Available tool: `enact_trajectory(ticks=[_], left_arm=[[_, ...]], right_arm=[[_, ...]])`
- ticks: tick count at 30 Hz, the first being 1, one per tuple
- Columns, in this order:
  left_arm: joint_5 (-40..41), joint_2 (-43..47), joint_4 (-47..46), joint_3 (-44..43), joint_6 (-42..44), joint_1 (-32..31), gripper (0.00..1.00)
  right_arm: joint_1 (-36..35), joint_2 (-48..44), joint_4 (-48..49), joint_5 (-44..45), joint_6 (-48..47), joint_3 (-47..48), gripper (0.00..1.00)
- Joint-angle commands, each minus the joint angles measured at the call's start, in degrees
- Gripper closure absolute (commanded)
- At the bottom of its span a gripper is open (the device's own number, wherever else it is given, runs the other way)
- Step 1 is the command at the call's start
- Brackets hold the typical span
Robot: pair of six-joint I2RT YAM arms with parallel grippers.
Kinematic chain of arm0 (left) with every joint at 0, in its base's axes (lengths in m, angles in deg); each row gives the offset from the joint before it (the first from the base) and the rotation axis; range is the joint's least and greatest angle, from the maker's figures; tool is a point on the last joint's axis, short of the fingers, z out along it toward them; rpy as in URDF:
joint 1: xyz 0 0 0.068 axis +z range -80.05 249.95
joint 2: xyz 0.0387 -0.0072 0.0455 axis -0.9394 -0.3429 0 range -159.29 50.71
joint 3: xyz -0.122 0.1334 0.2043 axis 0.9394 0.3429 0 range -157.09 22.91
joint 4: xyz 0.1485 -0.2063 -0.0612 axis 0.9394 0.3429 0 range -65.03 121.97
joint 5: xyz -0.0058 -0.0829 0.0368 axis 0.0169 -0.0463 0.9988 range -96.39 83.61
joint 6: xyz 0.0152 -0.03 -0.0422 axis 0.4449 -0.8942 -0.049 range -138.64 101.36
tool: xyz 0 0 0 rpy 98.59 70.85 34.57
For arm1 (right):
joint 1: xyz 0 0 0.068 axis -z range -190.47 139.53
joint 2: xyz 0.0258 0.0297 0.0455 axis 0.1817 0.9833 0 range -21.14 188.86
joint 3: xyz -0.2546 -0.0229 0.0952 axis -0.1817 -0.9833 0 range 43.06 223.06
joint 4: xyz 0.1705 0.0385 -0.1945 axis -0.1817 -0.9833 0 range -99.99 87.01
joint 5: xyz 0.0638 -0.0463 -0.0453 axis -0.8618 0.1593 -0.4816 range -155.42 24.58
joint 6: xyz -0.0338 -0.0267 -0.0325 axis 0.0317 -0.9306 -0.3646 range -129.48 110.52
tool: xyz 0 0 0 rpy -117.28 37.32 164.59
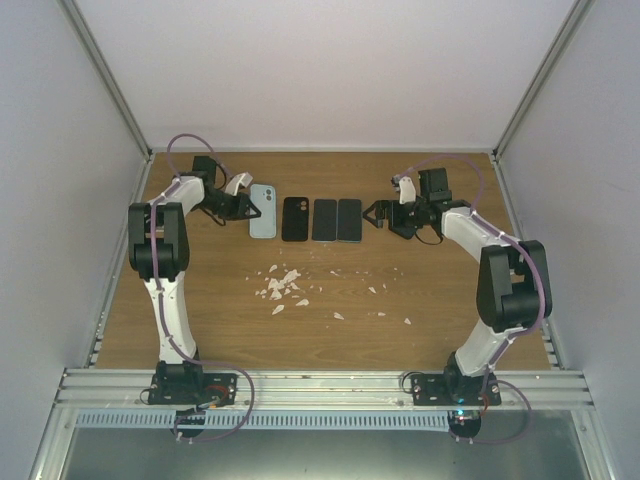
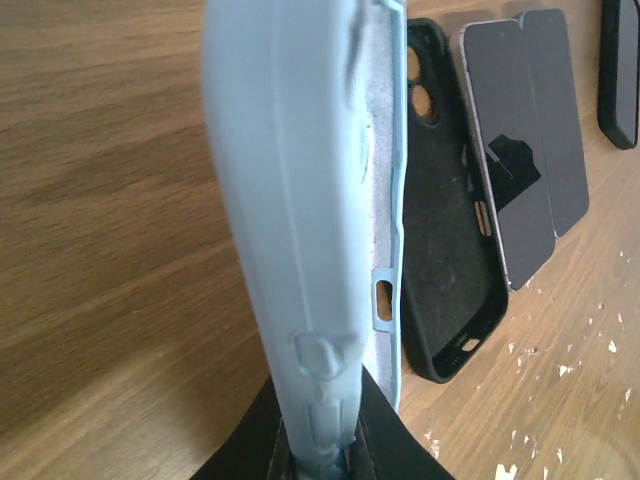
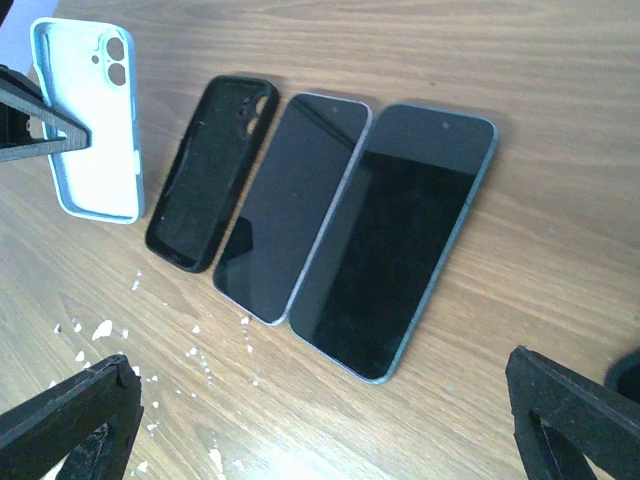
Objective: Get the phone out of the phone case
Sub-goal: Place the phone case at the center of the board.
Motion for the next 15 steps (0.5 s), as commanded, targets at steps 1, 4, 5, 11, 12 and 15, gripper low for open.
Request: enact_trajectory(ticks=[1, 4, 5, 11, 12, 15], left_arm=[[0.3, -2.4, -0.1, -0.7, -2.4, -0.5, 1.0], [4.7, -2.9, -1.4, -0.6, -3.3, -1.2, 1.0], [6.0, -3.0, -1.9, -0.4, -3.7, -2.7, 1.0], [9.7, -4.8, -2.2, -0.7, -5.3, -4.2, 0.99], [9.8, -5.0, -1.9, -0.8, -5.2, -4.5, 0.99], [10.5, -5.2, -1.4, -0.4, -5.0, -5.5, 0.99]], right_arm=[[1.3, -2.6, 1.4, 1.4, 0.0, -1.1, 0.0], [2.1, -2.6, 1.4, 2.0, 0.0, -1.1, 0.0], [2.3, -2.5, 1.4, 2.3, -0.1, -1.1, 0.0], [3.5, -2.0, 0.2, 4.7, -0.9, -0.7, 0.0], [3.7, -1.9, 0.1, 4.8, -1.0, -0.7, 0.0], [4.2, -1.9, 0.1, 5.6, -1.0, -0.5, 0.0]])
